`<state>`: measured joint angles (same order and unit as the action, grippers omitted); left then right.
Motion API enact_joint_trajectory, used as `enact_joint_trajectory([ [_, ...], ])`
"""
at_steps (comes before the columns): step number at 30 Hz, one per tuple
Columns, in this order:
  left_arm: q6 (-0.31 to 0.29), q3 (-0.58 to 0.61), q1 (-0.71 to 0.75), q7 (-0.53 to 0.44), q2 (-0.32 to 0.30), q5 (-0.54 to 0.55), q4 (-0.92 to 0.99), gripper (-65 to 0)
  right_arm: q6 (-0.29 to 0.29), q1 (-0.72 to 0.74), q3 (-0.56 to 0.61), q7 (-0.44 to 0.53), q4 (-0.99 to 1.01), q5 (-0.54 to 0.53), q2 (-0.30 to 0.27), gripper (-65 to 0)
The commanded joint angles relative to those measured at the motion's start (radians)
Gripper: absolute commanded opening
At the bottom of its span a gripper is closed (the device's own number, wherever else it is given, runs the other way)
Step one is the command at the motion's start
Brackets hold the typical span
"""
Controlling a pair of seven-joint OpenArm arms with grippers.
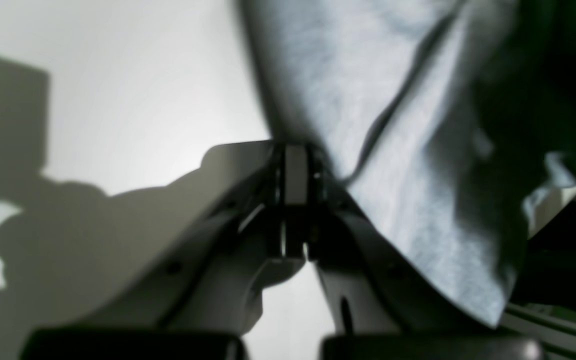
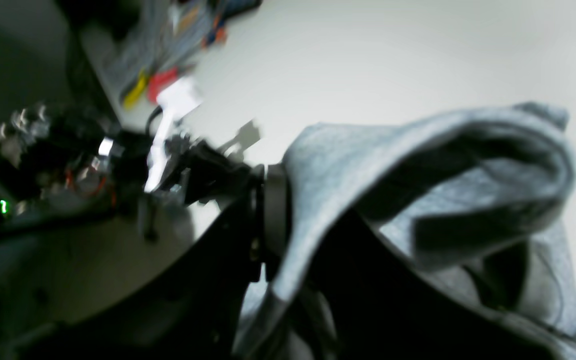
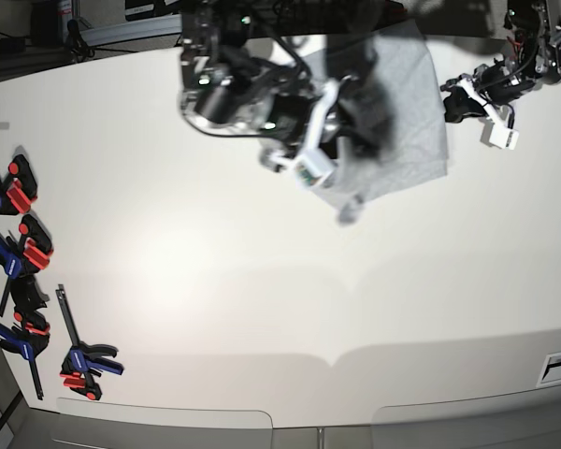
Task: Fold the T-shirt properly
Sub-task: 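Grasp the shirt's folded edge with the right gripper and lift it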
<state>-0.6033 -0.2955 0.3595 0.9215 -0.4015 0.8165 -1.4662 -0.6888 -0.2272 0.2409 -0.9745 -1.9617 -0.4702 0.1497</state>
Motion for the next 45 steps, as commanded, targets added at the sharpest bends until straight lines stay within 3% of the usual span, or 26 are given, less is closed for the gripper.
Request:
enact_joint_trajectory([
  [1,0.008,0.002,0.009,0.046,-0.009,-0.041,-0.002,-65.0,0.011,0.009,0.04,0.038,0.003,0.024,0.007,-65.0],
  [7,0.009,0.002,0.009,0.046,-0.009,-0.041,-0.002,-65.0,0.08,0.019,0.202,0.22,0.167,0.226,0.007,-65.0],
  [10,0.009,0.002,0.009,0.046,-0.009,-0.041,-0.002,-65.0,0.08,0.044,0.247,0.279,0.253,0.235,0.007,-65.0],
  [14,0.009,0.002,0.009,0.047,-0.009,-0.041,-0.002,-65.0,0.08,0.077,0.291,0.278,0.296,0.234,0.007,-65.0],
  [19,0.009,0.002,0.009,0.046,-0.009,-0.041,-0.002,-65.0,0.08,0.101,0.304,0.278,0.296,0.141,0.007,-43.0],
  [25,0.009,-0.001,0.008,0.042,-0.018,0.002,-0.002,-65.0,0.075,0.109,0.304,0.278,0.293,-0.013,0.007,-42.3],
  [33,-0.082,-0.124,0.008,0.06,-0.02,0.117,-0.027,-64.2,0.075,0.155,0.272,0.198,0.162,-0.002,0.007,-42.3],
  [39,-0.095,-0.293,0.01,0.128,-0.02,0.273,-0.099,-53.1,0.076,0.153,0.145,-0.028,-0.053,-0.002,0.007,-42.3],
  [43,-0.095,-0.317,0.021,0.254,-0.026,0.391,-0.17,-44.7,0.072,0.082,0.014,-0.039,-0.118,-0.003,0.007,-41.8],
  [45,-0.095,-0.311,0.039,0.24,-0.031,0.401,-0.2,-44.5,0.026,0.031,-0.036,-0.035,-0.127,-0.013,0.007,-35.0],
])
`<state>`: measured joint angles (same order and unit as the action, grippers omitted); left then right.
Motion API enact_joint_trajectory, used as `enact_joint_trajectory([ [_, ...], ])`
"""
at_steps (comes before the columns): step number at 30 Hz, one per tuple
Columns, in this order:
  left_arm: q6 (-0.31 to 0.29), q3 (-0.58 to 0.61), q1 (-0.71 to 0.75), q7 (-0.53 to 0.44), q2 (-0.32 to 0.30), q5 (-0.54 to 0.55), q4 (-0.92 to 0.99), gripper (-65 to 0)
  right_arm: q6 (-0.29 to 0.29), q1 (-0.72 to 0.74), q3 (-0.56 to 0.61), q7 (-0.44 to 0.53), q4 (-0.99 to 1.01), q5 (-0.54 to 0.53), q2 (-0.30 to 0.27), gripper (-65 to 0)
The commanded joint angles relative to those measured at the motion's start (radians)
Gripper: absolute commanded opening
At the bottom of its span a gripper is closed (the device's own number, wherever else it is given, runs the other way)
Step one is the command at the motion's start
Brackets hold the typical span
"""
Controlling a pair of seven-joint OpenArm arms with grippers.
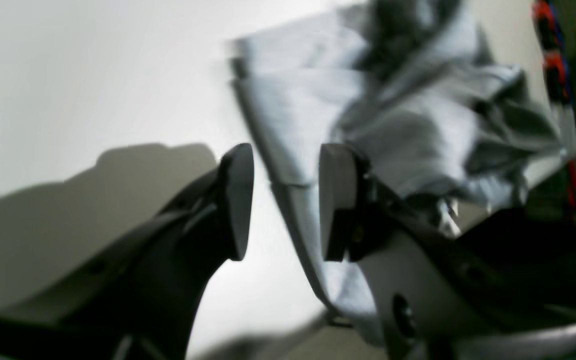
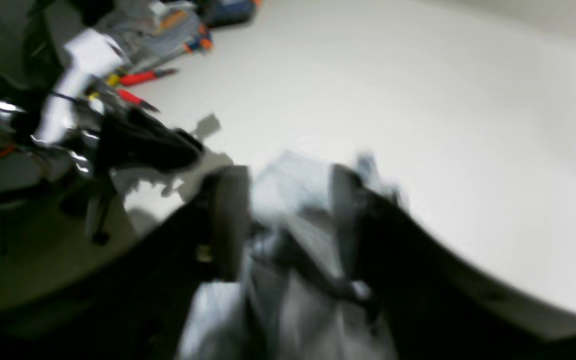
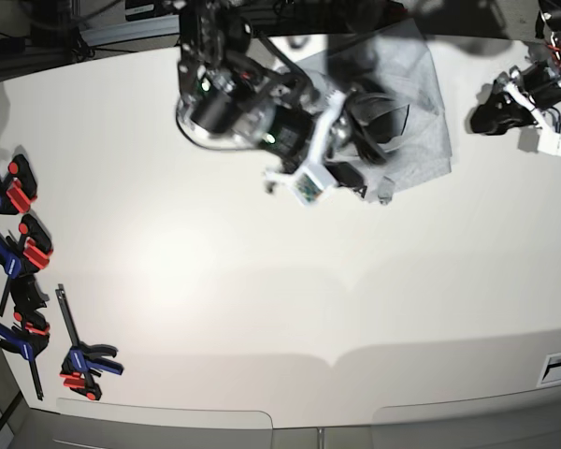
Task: Fold the T-shirt properly
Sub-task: 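Grasp the shirt's folded edge with the right gripper and lift it, then fold the lifted shirt over toward the left gripper with the right gripper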
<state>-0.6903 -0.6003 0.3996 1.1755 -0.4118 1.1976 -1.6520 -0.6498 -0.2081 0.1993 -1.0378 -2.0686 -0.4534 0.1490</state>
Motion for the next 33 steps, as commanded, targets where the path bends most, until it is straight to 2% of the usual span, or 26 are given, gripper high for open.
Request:
enact_joint_trajectory([
  [1,-0.008,-0.006,0.006,-0.026,-0.02,0.019,-0.025,-44.5,-0.021,-0.015,-0.012,0.031,-0.021,-0.049,0.001,-30.7],
  [3,-0.008,-0.007,0.014,-0.031,-0.021,0.018,-0.037,-44.5,-0.022,-0.076,-0.031,0.032,-0.021,-0.095,-0.027,-26.0],
  [6,-0.008,-0.006,0.016,-0.031,-0.021,0.014,-0.037,-44.5,-0.022,-0.16,-0.028,0.026,-0.03,-0.121,-0.052,-25.9],
  [10,-0.008,-0.006,0.017,-0.031,-0.021,0.015,-0.037,-44.5,-0.022,-0.227,-0.028,0.019,-0.076,-0.119,-0.052,-25.9],
  [12,-0.008,-0.006,0.017,-0.031,-0.021,0.015,-0.037,-44.5,-0.022,-0.233,-0.028,0.03,-0.105,-0.083,-0.051,-25.9],
  [15,-0.008,-0.006,0.016,-0.031,-0.021,0.015,-0.037,-44.5,-0.011,-0.232,-0.028,0.078,-0.124,0.035,-0.051,-25.9],
  [19,-0.008,-0.006,0.016,-0.031,-0.02,0.015,-0.037,-44.5,0.019,-0.233,-0.028,0.086,-0.124,0.184,-0.051,-25.9],
  [24,-0.008,-0.006,0.016,-0.032,-0.02,0.016,-0.037,-44.5,0.021,-0.232,-0.021,0.105,-0.111,0.208,-0.052,-25.9],
  [33,-0.008,-0.006,0.016,-0.032,-0.02,0.016,-0.037,-44.5,0.045,-0.229,0.074,0.11,-0.037,0.3,-0.043,-27.1],
])
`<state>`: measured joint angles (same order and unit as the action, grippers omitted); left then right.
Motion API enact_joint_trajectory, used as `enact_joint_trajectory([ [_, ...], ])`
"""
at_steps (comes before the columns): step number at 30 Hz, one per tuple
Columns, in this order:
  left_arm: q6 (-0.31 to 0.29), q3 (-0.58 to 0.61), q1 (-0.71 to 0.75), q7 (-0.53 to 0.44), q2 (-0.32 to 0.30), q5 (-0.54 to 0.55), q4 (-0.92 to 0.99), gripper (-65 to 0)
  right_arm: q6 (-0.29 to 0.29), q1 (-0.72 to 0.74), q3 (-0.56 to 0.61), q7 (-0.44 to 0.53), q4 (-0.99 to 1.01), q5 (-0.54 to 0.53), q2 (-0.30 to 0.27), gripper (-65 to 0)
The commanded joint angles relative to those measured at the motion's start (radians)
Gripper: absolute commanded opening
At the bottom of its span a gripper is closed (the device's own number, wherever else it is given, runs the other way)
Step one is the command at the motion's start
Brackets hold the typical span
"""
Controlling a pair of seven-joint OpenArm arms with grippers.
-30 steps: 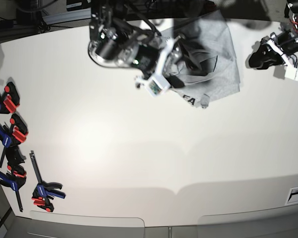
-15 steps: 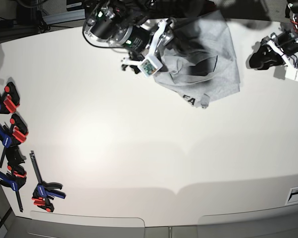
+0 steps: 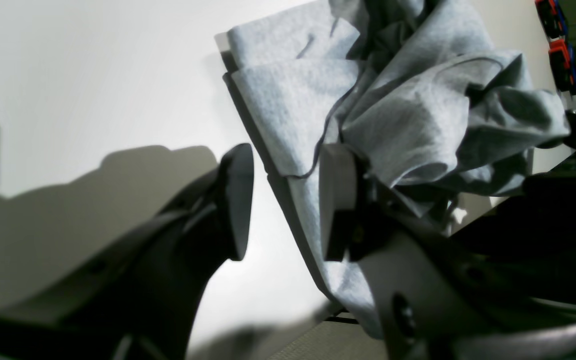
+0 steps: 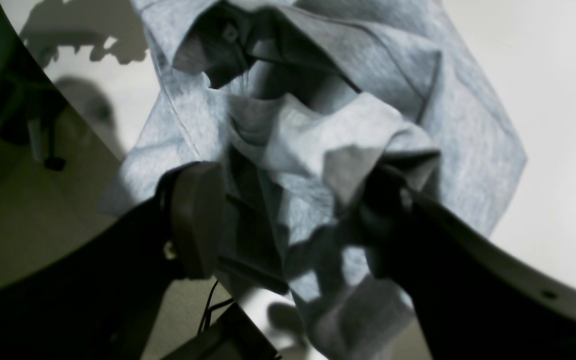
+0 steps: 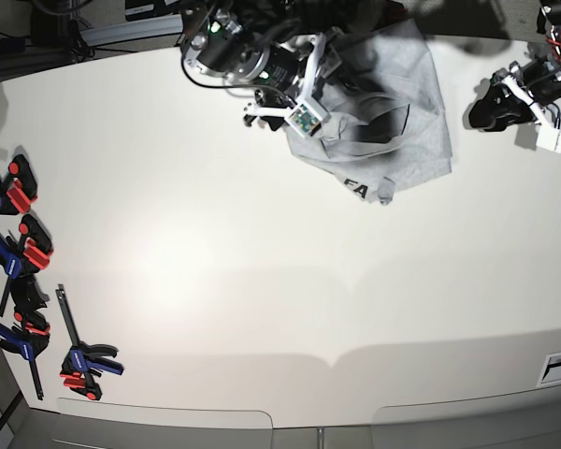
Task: Fold the T-shirt properly
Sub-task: 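Fold the lifted shirt over toward the left gripper with the right gripper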
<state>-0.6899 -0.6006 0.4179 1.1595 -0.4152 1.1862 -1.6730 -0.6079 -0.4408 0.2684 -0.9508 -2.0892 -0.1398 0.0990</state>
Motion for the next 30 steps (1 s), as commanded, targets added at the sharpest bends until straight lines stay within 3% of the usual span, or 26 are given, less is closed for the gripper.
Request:
enact_joint_trajectory([
  [1,-0.008,-0.006,-0.002,-0.016,-0.017,0.027,-0.016,-44.5,0.008,0.009,0.011,0.023,-0.017,-0.013,0.006,-30.4],
  [3,-0.008,-0.006,-0.002,-0.016,-0.017,0.027,-0.016,-44.5,0.014,0.018,0.014,0.019,-0.017,-0.012,0.007,-43.5],
  [5,-0.008,-0.006,-0.002,-0.016,-0.017,0.027,-0.016,-44.5,0.015,0.031,0.014,-0.007,-0.017,-0.012,0.006,-62.3],
  [6,-0.008,-0.006,-0.002,-0.016,-0.017,0.027,-0.016,-44.5,0.015,0.037,0.014,-0.023,-0.017,-0.012,0.006,-65.0],
  [11,-0.008,-0.006,-0.002,-0.022,-0.018,0.027,-0.016,-44.4,0.015,0.044,0.014,-0.042,-0.018,-0.012,0.006,-65.0],
  [14,-0.008,-0.005,-0.002,0.02,-0.023,0.037,-0.017,-40.2,0.015,0.044,0.014,-0.042,-0.018,-0.013,0.006,-65.0],
  [19,-0.008,0.012,-0.002,0.108,-0.057,0.183,-0.039,-36.1,0.015,0.044,0.014,-0.042,-0.018,-0.013,0.006,-65.0],
  [25,-0.008,0.015,0.0,0.112,-0.059,0.188,-0.09,-27.8,0.014,0.044,0.014,-0.042,-0.018,-0.02,0.006,-65.0],
  [30,-0.008,0.077,0.027,0.101,-0.059,0.175,-0.089,-27.3,0.014,0.044,0.014,-0.041,-0.018,-0.02,0.007,-65.0],
])
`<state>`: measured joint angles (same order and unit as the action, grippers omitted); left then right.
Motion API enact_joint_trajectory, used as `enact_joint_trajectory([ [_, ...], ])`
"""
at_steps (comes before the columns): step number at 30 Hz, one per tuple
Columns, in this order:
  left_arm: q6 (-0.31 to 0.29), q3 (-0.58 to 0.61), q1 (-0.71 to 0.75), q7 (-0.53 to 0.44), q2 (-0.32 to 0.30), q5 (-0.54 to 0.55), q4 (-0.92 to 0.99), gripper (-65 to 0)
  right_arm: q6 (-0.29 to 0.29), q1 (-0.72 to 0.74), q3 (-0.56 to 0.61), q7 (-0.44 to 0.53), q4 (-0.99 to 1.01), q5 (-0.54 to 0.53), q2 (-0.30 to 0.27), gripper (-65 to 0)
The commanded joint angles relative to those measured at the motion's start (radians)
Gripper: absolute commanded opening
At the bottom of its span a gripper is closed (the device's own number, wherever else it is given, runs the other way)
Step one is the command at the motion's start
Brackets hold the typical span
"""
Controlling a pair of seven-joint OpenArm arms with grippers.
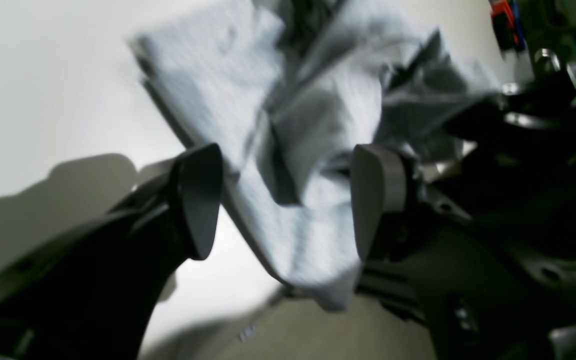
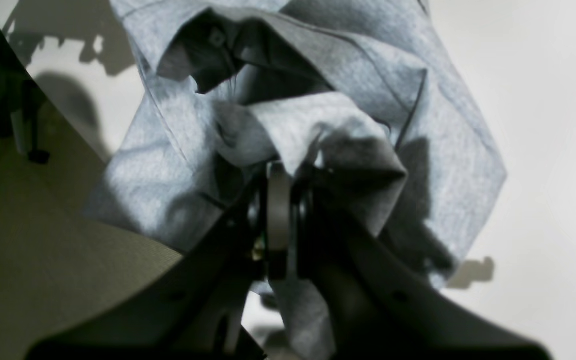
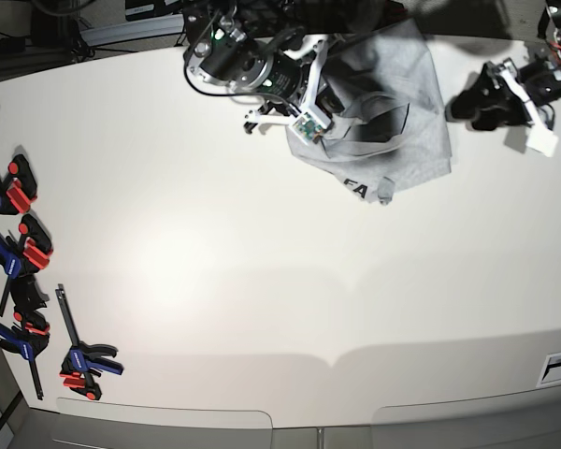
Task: Fold the T-shirt properly
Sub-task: 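Fold the lifted shirt over toward the left gripper with the right gripper, then move the left gripper onto the shirt's side and grasp the fabric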
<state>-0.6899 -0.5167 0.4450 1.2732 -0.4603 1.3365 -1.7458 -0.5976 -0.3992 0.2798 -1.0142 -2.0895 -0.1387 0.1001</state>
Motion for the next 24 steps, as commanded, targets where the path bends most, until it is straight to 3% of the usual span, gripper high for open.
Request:
enact_joint_trajectory([
  [1,-0.008,0.013,0.003,-0.013,-0.014,0.025,-0.017,-27.3,0.004,0.002,0.003,0.023,-0.017,-0.021,0.005,-65.0],
  [8,-0.008,0.08,0.003,-0.047,-0.012,0.026,-0.017,-27.3,0.004,0.002,0.003,0.023,-0.018,-0.021,0.005,-65.0],
  [11,-0.008,0.08,0.003,-0.048,0.003,0.026,-0.017,-24.7,0.004,0.002,0.003,0.024,-0.017,-0.021,0.005,-65.0],
  [24,-0.008,0.081,0.001,-0.101,0.034,-0.034,-0.016,-24.6,0.004,0.003,0.003,0.024,-0.017,-0.021,0.005,-65.0],
])
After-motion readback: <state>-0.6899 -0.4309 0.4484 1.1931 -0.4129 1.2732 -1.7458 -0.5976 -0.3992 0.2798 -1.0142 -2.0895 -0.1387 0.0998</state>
